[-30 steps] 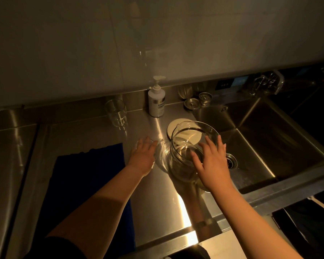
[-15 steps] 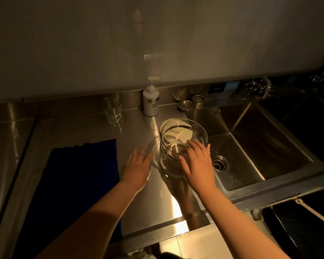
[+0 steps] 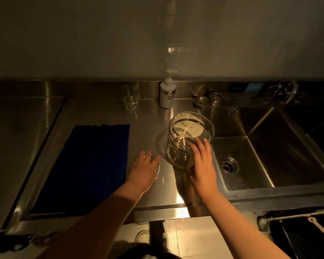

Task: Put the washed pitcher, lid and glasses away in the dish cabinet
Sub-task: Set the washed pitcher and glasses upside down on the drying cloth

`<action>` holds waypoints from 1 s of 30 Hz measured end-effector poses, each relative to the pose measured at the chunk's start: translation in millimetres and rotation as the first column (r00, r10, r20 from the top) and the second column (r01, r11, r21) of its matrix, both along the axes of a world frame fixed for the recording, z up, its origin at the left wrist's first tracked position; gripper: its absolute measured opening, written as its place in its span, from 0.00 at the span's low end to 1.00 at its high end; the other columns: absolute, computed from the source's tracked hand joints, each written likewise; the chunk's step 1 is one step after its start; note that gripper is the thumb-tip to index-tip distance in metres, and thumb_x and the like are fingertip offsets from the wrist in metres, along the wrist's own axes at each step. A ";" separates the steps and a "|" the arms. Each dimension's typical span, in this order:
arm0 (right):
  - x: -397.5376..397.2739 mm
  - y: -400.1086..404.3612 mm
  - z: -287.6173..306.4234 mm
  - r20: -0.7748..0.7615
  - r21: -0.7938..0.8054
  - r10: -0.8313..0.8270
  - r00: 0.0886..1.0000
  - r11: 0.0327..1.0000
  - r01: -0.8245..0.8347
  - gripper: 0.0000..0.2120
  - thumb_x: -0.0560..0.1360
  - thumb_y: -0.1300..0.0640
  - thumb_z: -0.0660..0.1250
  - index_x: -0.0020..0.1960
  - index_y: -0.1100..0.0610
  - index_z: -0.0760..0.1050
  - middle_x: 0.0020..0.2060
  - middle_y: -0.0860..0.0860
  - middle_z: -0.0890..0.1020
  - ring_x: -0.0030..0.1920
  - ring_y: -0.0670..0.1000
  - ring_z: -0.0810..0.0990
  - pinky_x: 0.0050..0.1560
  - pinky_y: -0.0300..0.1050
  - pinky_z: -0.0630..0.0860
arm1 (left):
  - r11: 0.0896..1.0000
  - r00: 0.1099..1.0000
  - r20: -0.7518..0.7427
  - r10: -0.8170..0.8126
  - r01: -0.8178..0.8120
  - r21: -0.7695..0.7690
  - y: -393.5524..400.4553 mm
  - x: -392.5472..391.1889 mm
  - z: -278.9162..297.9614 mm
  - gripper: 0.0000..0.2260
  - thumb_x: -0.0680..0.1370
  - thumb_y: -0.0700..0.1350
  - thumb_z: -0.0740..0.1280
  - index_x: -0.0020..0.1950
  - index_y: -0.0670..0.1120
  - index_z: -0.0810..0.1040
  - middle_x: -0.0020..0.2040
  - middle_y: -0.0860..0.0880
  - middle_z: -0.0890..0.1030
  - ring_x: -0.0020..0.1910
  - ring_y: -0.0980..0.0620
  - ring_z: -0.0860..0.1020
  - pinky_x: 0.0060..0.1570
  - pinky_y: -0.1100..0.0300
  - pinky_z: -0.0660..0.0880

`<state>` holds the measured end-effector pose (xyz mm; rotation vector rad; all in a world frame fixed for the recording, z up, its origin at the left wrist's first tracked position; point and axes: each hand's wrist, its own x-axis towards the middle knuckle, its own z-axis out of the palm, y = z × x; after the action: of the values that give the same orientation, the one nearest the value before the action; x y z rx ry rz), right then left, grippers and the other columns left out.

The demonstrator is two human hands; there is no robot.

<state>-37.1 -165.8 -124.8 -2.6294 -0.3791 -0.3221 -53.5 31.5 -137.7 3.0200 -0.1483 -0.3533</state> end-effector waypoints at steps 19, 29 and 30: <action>-6.2 5.4 6.6 0.158 0.023 0.072 0.985 0.997 -0.077 0.38 0.59 0.64 0.79 0.65 0.57 0.67 0.65 0.55 0.70 0.72 0.55 0.59 0.58 0.45 0.67 | 0.976 0.982 0.056 0.179 -0.170 -0.137 8.8 -40.2 -0.6 0.33 0.72 0.48 0.73 0.73 0.54 0.60 0.72 0.46 0.60 0.70 0.45 0.59 0.62 0.54 0.71; -10.5 58.3 32.3 0.160 -0.140 0.090 0.983 0.988 -0.068 0.36 0.56 0.75 0.75 0.62 0.60 0.71 0.63 0.57 0.74 0.70 0.59 0.63 0.53 0.58 0.76 | 0.961 0.959 0.187 0.214 -0.172 -0.214 79.3 -59.7 14.8 0.31 0.72 0.50 0.72 0.72 0.55 0.62 0.71 0.48 0.58 0.69 0.47 0.59 0.58 0.57 0.74; -12.6 66.5 35.2 0.151 -0.172 0.095 0.984 0.983 -0.069 0.36 0.56 0.74 0.76 0.62 0.60 0.71 0.63 0.57 0.74 0.70 0.59 0.63 0.52 0.58 0.77 | 0.963 0.957 0.198 0.211 -0.169 -0.208 90.5 -61.1 16.3 0.32 0.72 0.50 0.72 0.72 0.55 0.62 0.71 0.48 0.58 0.69 0.47 0.59 0.58 0.57 0.74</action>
<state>-49.7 -99.3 -89.6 -2.7485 -0.5895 -0.4941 -114.6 122.0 -121.4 2.8436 0.0903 0.0115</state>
